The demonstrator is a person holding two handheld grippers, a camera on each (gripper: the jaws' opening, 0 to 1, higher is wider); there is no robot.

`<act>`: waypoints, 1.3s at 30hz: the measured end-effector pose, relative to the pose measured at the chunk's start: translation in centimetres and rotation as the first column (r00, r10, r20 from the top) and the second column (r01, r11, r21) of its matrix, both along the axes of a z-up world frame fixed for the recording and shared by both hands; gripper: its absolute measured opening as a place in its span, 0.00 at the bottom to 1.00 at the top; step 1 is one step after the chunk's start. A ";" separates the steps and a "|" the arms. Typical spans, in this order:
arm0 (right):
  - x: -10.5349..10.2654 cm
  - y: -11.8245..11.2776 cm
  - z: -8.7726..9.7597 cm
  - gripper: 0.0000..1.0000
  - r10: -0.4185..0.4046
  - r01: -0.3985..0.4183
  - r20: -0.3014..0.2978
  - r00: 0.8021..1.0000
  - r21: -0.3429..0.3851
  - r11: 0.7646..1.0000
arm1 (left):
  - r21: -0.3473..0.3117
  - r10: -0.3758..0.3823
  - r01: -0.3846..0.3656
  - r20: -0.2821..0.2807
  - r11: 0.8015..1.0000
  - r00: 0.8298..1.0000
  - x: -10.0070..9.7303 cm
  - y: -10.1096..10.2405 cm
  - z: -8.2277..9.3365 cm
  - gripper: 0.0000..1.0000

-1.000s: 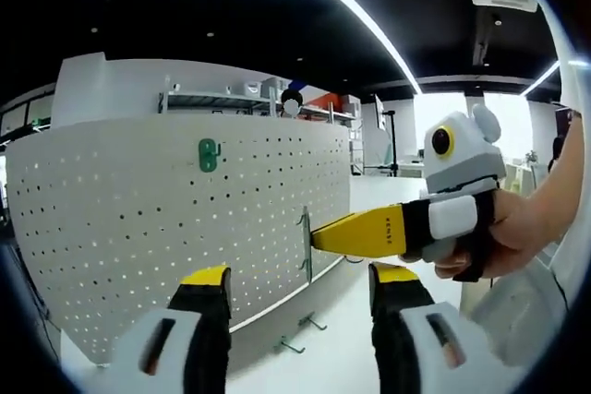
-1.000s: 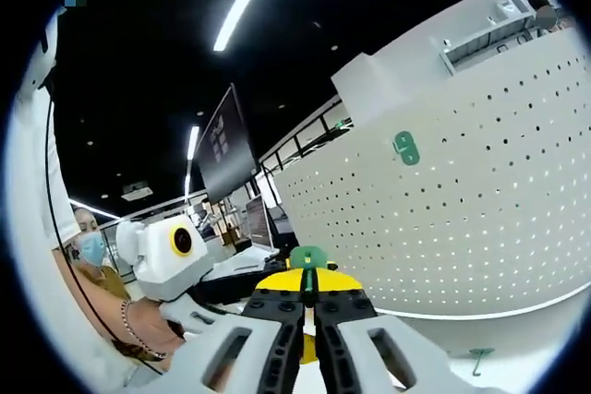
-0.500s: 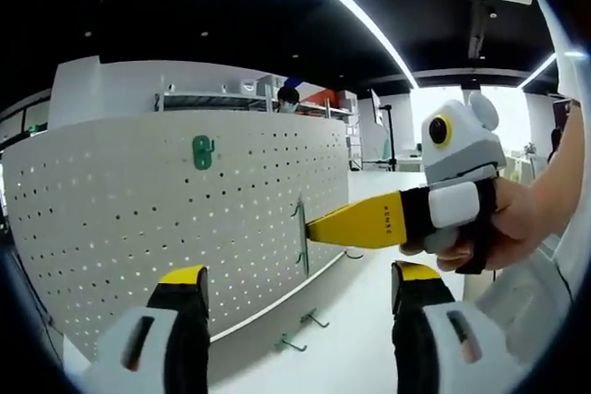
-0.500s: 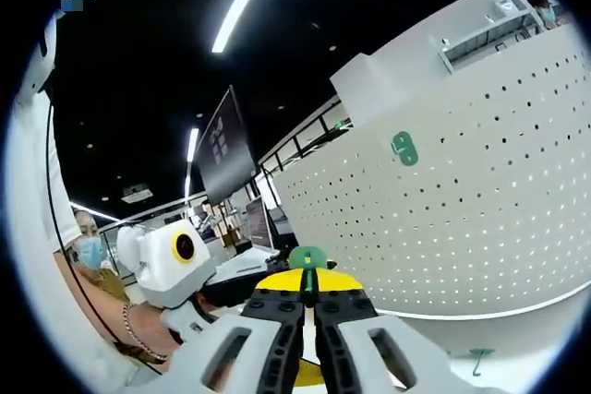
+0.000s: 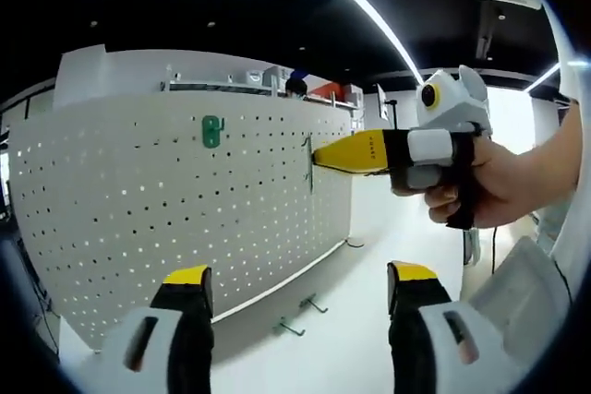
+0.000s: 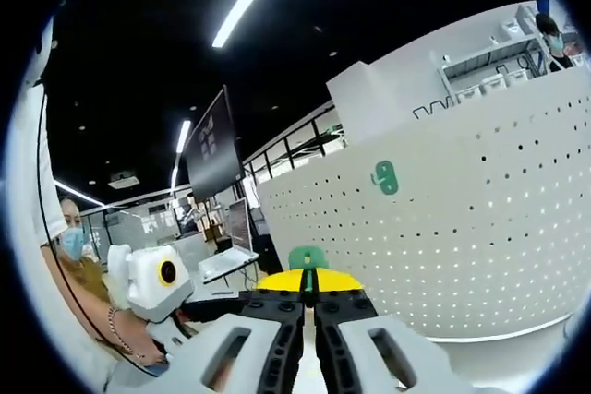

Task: Insert the hook assembly into the mounting plate slot until the hook locks in place.

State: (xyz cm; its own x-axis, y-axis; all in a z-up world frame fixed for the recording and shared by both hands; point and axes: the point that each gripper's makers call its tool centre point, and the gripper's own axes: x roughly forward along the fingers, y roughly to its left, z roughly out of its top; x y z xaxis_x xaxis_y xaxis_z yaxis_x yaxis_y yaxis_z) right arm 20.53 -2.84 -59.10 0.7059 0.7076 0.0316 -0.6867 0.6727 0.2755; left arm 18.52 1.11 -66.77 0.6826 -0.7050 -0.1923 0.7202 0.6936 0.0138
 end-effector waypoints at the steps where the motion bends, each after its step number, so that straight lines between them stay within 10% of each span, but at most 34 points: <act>1: 0.2 -0.2 0.0 0.00 -0.005 0.005 0.005 1.000 -0.010 1.000 | -0.003 0.001 -0.001 -0.004 1.000 1.000 -0.1 0.1 -0.1 0.79; 39: 6.3 -3.6 3.4 0.00 -0.181 0.185 0.054 0.982 -0.082 0.979 | -0.004 -0.006 0.006 -0.098 1.000 0.995 -3.2 2.9 -4.6 0.75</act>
State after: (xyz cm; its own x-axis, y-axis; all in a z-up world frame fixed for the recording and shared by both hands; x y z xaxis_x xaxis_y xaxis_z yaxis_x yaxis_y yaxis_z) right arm 26.80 -6.43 -55.66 0.8228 0.5682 0.0118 -0.5605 0.8080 0.1817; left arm 15.28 4.00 -71.38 0.6565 -0.7099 -0.2551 0.7221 0.6892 -0.0598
